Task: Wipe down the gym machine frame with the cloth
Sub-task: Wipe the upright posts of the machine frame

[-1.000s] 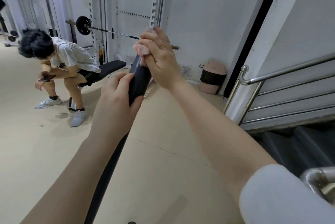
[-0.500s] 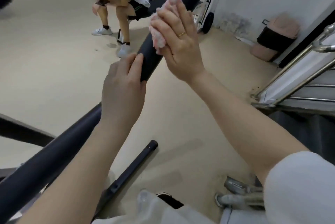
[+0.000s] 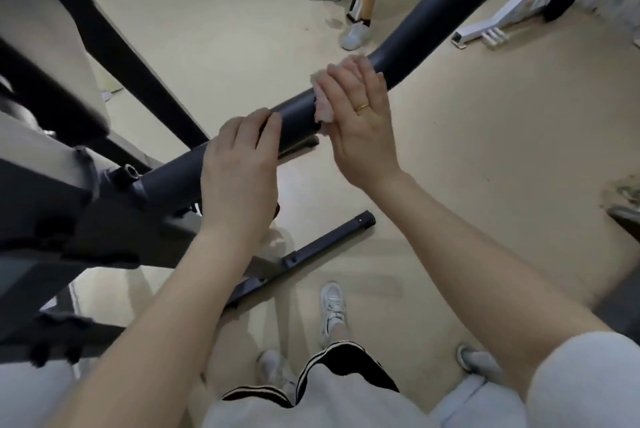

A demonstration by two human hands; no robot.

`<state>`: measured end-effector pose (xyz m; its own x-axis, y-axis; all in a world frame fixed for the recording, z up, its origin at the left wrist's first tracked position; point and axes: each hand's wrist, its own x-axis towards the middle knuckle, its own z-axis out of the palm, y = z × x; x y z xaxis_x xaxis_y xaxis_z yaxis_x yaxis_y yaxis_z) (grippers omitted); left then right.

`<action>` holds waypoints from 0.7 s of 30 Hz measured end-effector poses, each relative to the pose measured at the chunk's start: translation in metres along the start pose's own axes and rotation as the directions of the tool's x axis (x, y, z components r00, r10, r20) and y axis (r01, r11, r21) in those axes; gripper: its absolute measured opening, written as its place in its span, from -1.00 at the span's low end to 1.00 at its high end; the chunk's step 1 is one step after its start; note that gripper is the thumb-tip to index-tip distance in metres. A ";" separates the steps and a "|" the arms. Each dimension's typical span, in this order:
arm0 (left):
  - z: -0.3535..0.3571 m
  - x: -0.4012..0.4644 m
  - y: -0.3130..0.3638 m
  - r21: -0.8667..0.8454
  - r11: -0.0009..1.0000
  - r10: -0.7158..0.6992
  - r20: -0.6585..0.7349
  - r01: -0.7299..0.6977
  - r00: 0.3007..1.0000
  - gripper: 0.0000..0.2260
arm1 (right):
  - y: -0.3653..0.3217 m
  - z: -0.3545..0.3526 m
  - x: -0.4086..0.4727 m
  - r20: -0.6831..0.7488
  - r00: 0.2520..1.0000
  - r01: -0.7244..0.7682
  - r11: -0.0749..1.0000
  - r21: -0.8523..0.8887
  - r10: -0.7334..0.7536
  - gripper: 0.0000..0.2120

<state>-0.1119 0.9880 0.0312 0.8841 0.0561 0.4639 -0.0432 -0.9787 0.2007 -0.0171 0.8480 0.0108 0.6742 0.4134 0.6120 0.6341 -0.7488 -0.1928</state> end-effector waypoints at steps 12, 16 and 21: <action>0.008 -0.014 0.001 -0.063 0.995 -0.086 -0.047 0.083 0.995 -0.48 | 0.028 -0.004 0.002 -0.042 0.999 -0.018 0.996 -0.085 0.015 -0.57; 0.013 -0.007 0.016 -0.027 0.989 -0.150 -0.118 0.148 0.982 -0.55 | 0.014 0.003 0.002 0.062 0.927 0.371 0.928 -0.036 -0.369 -0.56; 0.016 -0.005 0.030 0.000 0.956 -0.293 -0.089 0.295 0.952 -0.51 | 0.066 -0.015 0.021 0.029 0.962 0.274 0.954 -0.124 -0.273 -0.61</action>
<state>-0.1106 0.9554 0.0212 0.8125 0.3582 0.4599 0.2189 -0.9187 0.3287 0.0333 0.7988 0.0227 0.4865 0.6171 0.6185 0.7427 -0.6649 0.0792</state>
